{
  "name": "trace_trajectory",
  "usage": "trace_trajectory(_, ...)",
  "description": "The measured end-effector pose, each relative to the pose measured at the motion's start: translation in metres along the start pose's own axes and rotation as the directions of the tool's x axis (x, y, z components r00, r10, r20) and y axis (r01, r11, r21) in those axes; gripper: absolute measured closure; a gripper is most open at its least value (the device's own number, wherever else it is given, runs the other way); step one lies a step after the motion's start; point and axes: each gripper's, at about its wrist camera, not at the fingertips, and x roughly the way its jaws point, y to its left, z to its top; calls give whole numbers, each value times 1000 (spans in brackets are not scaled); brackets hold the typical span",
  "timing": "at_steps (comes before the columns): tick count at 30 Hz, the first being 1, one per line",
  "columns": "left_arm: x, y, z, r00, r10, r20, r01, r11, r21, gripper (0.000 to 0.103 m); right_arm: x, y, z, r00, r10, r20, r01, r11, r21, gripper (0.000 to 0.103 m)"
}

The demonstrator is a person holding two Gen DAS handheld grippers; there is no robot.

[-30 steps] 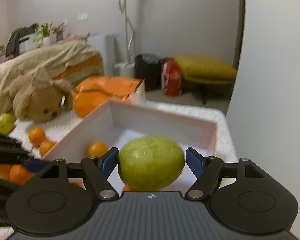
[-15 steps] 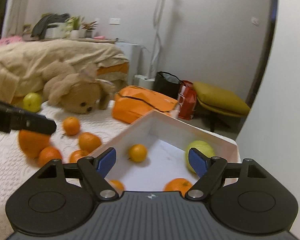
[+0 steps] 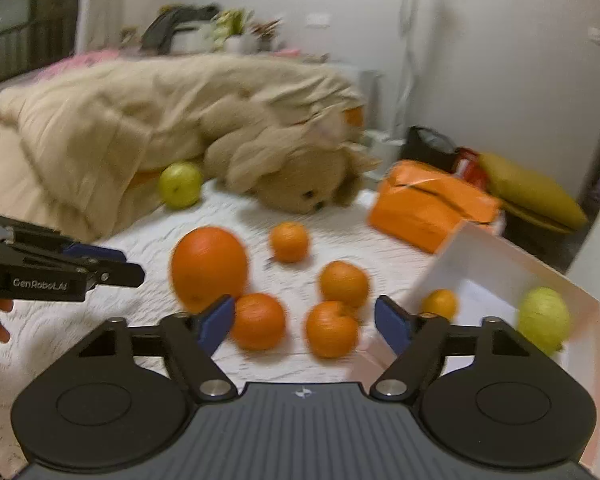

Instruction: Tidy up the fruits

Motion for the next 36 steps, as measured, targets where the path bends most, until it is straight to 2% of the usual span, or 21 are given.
trace_trajectory(1,0,4,-2,1000,-5,-1,5,1000,-9,70,5,7,1,1000,16,-21,-16,999,-35,49)
trace_trajectory(3,0,8,-3,1000,-12,-4,12,1000,-21,70,16,23,-1,998,12,-56,-19,993,-118,54)
trace_trajectory(6,1,14,-3,1000,-28,5,28,999,-41,70,32,41,-5,997,-44,-56,31,977,-209,54)
trace_trajectory(10,0,14,-3,999,-42,7,42,998,-50,70,52,48,-8,995,-75,-59,58,966,-252,53)
trace_trajectory(13,0,10,-3,999,-46,2,46,998,-38,70,62,49,-9,995,-56,-85,33,968,-247,53)
trace_trajectory(15,0,6,-3,999,-45,-2,45,999,-26,70,63,49,-11,994,-64,-92,40,969,-244,58)
trace_trajectory(17,0,1,-2,999,-44,-6,44,999,-14,70,58,48,-12,994,-58,-90,36,974,-222,59)
trace_trajectory(20,0,-13,0,998,-57,-9,57,998,24,70,35,41,-19,997,-4,-79,-9,986,-168,60)
trace_trajectory(26,2,-57,4,995,-101,-6,101,987,124,70,-15,13,-50,998,-39,-51,34,994,-101,60)
trace_trajectory(29,11,-78,4,991,-133,-27,136,979,152,70,-29,1,-71,996,-77,-47,72,993,-89,59)
trace_trajectory(30,15,-85,3,989,-143,-39,147,976,158,70,-32,-1,-78,995,-88,-44,84,993,-88,59)
trace_trajectory(32,20,-95,3,988,-144,-55,152,974,170,70,-35,-5,-91,995,-86,-42,83,993,-80,51)
trace_trajectory(34,24,-106,2,990,-128,-61,138,970,198,70,-41,-8,-104,996,-87,-3,86,994,-66,36)
trace_trajectory(36,28,-114,2,991,-119,-62,130,966,224,70,-49,-8,-116,995,-85,50,88,993,-77,34)
